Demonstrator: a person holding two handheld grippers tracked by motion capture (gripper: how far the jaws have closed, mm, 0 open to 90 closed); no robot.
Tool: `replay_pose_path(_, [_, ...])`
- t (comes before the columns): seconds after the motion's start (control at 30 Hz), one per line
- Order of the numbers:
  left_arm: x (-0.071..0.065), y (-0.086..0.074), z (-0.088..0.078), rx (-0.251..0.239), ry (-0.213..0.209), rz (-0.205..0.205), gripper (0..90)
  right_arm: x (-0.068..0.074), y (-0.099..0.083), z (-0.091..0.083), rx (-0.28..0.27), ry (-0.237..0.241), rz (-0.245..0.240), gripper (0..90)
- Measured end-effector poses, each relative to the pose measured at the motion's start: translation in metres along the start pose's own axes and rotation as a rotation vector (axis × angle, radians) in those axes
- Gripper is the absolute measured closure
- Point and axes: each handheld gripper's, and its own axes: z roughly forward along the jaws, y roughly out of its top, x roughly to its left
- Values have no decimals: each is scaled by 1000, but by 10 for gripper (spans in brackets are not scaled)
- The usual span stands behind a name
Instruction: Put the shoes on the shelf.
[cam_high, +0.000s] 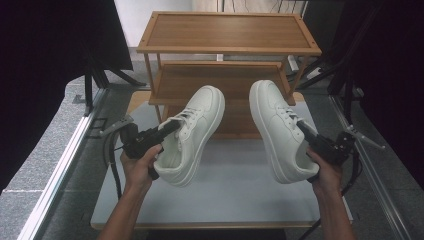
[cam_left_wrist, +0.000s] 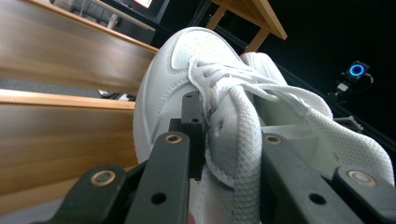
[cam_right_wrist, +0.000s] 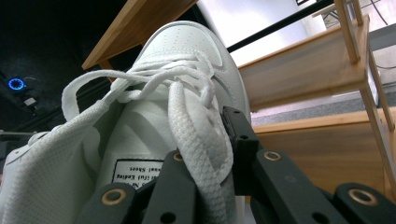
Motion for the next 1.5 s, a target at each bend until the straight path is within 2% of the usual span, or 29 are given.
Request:
replay_pose_path(0.13, [-3,10,8,-5,-2,-1,807,3,12,9,-1,-8,-1,834])
replay_pose_path(0.2, [-2,14,11,-12,-3,-16,807,5,18,14,1,-10,-8,833])
replay_pose_path(0.23, [-2,19,14,-18,-8,-43,804,8,25,19,8,-18,-14,833])
replay_pose_path(0.3, [-1,23,17,-18,-6,-42,804,9,28,21,6,-23,-14,832])
replay_pose_path(0.37, [-2,29,21,-19,-6,-37,805,15,40,28,6,-40,-34,831])
replay_pose_path(0.53, [-4,43,34,-11,25,1,804,19,53,41,10,-50,-18,831])
replay_pose_path(0.7, [0,49,41,-27,59,-11,802,20,61,55,41,-74,-12,828])
replay_pose_path(0.87, [5,52,49,-26,94,-13,802,19,65,64,54,-102,6,829])
replay_pose_path(1.03, [14,52,58,-27,97,-60,802,18,66,76,63,-133,5,828])
replay_pose_path(1.2, [18,56,64,-25,124,-55,802,18,66,88,63,-160,6,827])
replay_pose_path(1.37, [23,58,71,-35,152,-78,802,18,66,97,68,-182,5,826])
replay_pose_path(1.5, [25,60,76,-34,174,-76,802,19,67,108,79,-206,-1,823])
